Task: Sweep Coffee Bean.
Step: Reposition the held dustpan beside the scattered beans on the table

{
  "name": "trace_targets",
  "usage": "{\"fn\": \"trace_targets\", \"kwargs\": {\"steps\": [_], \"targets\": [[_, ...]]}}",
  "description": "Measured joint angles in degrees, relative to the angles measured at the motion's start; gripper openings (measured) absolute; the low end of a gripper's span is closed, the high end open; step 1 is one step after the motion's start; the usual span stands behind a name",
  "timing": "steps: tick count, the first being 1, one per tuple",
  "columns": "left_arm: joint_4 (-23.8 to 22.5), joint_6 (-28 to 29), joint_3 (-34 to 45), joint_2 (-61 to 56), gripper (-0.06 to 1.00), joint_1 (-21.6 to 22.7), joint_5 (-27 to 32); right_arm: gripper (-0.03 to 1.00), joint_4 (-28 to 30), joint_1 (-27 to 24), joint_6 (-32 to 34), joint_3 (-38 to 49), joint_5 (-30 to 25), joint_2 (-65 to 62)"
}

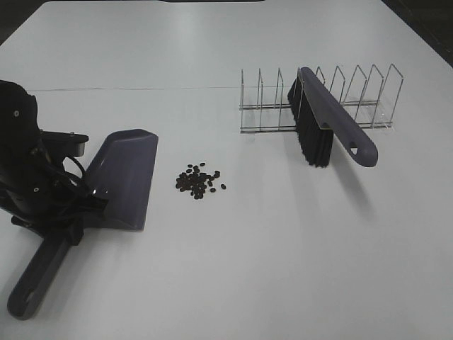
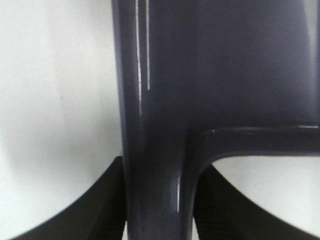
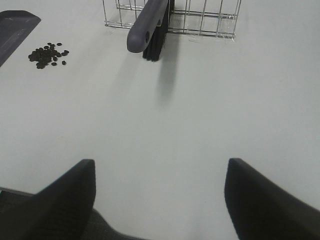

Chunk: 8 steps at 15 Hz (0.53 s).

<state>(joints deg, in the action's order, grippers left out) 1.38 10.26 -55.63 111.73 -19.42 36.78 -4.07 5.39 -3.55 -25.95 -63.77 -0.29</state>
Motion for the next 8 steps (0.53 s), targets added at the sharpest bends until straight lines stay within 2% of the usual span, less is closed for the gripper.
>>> {"fn": "trace_targets", "kwargs": {"steps": [8], "targets": [[0.69,1.95,0.0,0.0,0.35,0.0,-0.74,0.63,0.0,0.0,0.0,0.0,0.0,0.0]]}}
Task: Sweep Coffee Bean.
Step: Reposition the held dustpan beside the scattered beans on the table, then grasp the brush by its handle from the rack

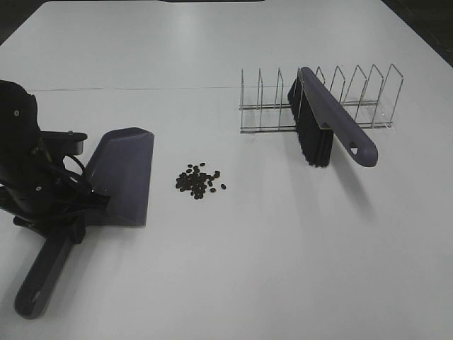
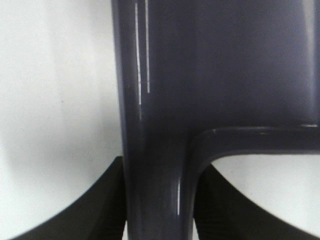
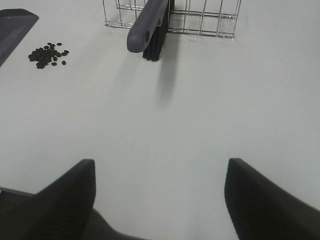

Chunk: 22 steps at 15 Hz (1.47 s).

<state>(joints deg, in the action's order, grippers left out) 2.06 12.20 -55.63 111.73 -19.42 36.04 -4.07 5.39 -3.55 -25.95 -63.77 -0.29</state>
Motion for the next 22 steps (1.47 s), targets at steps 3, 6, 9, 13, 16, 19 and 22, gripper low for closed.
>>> {"fn": "trace_targets", "kwargs": {"steps": [3,6,9,13,16,19,22], "targets": [[1.38,-0.8,0.23,0.0,0.35,0.0,1.2,0.63,0.0,0.0,0.0,0.0,0.0,0.0],[1.78,-3.09,0.69,-0.11,0.35,0.0,1.26,0.63,0.0,0.0,0.0,0.0,0.0,0.0],[1.78,-3.38,0.69,-0.11,0.35,0.0,1.09,0.63,0.0,0.0,0.0,0.0,0.0,2.01],[1.78,-3.44,0.69,-0.11,0.35,0.0,1.09,0.76,0.0,0.0,1.38,-2.75,0.92,12.78],[1.78,-3.44,0.8,-0.11,0.35,0.0,0.92,0.94,-0.17,0.0,2.58,-12.38,1.38,31.23],[1.78,-3.55,0.8,-0.17,0.35,0.0,0.92,0.96,-2.52,0.0,2.58,-24.75,-0.74,51.34],[1.83,-3.55,0.8,-0.17,0.35,0.0,0.92,0.96,-3.5,0.0,2.64,-34.72,-0.17,68.58]]}}
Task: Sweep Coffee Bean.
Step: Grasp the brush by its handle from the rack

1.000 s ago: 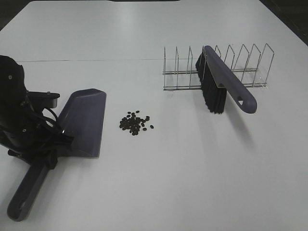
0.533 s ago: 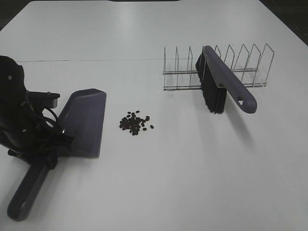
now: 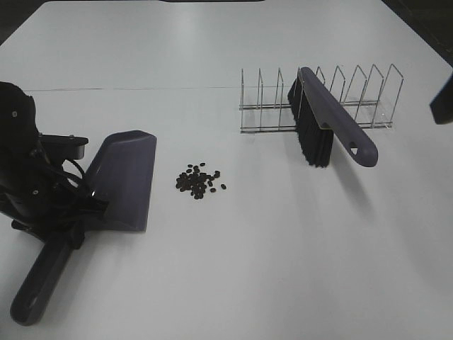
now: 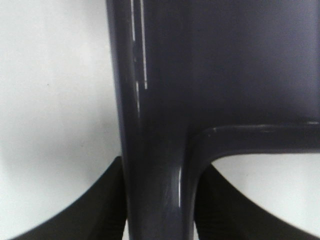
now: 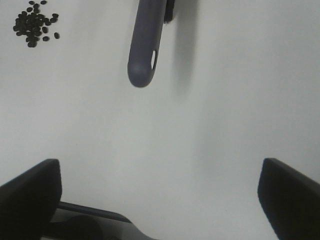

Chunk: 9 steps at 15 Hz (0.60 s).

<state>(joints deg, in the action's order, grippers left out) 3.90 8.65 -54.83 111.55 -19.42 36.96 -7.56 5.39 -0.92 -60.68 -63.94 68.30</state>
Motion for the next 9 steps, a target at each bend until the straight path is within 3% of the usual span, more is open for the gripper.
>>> {"fn": "trace_targets", "kwargs": {"steps": [5,6,9], "targets": [[0.0,-0.06,0.0,0.0,0.35,0.0,0.17,0.96,-0.11,0.0,2.12,-16.04,-5.33,23.15],[0.0,-0.06,0.0,-0.06,0.35,0.0,0.29,0.96,-0.11,0.0,2.86,-25.73,-5.79,33.52],[0.0,-0.06,0.0,-0.06,0.35,0.0,0.4,0.95,-0.34,0.0,3.61,-39.76,-5.73,48.24]]}}
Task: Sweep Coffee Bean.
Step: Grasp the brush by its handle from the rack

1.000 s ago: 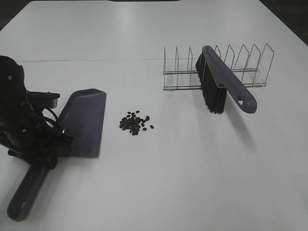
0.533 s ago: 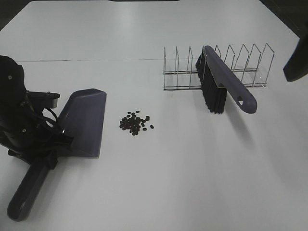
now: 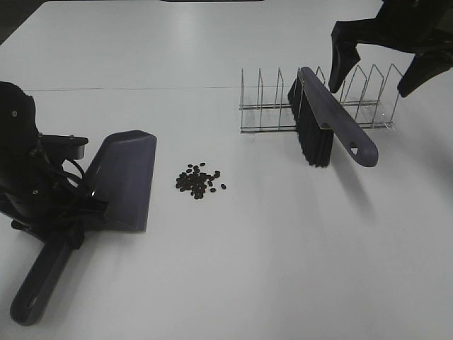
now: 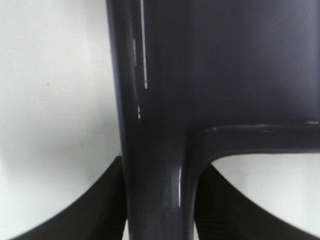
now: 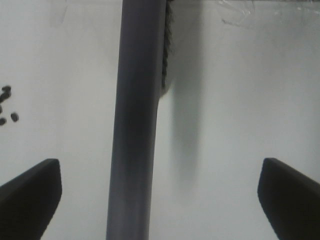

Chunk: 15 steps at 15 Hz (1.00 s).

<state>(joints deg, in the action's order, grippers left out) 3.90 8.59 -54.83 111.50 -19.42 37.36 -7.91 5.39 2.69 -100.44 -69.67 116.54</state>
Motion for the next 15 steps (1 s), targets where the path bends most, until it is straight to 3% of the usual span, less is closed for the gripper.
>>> {"fn": "trace_targets", "kwargs": {"steps": [7,15], "targets": [[0.0,0.0,0.0,0.0,0.35,0.0,0.0,0.95,-2.92,0.0,0.97,-14.84,-0.11,15.58],[-0.11,0.0,0.0,0.0,0.35,0.0,0.0,0.91,-5.5,2.01,0.97,-16.9,-0.11,23.32]]}}
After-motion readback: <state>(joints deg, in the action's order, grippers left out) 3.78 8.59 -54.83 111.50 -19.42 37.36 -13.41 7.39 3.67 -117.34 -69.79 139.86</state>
